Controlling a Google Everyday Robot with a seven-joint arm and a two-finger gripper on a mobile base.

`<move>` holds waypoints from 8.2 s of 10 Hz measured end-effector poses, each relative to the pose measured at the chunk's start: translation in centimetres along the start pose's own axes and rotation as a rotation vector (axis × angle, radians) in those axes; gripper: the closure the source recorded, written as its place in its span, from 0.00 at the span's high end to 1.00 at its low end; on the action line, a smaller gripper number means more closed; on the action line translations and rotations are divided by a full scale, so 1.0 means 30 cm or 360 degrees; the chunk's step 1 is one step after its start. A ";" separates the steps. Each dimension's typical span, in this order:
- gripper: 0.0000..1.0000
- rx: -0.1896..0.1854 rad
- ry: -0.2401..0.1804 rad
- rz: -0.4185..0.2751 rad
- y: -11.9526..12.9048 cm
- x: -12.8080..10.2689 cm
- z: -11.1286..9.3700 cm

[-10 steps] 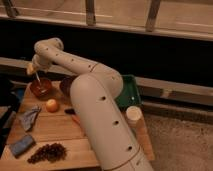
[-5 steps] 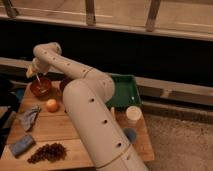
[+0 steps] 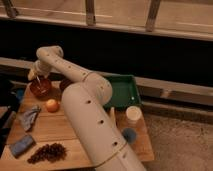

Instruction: Place fork in plastic cup

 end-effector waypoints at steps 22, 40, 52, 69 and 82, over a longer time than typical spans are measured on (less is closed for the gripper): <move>0.37 -0.0171 0.0020 0.0026 -0.037 0.035 0.243; 0.00 0.0097 -0.0077 -0.0055 -0.079 -0.122 -0.135; 0.00 0.0624 -0.0039 0.0441 -0.356 0.231 -0.545; 0.00 0.0785 -0.0038 0.0868 -0.465 0.539 -0.771; 0.00 0.0503 0.0297 0.1147 -0.764 0.905 -1.220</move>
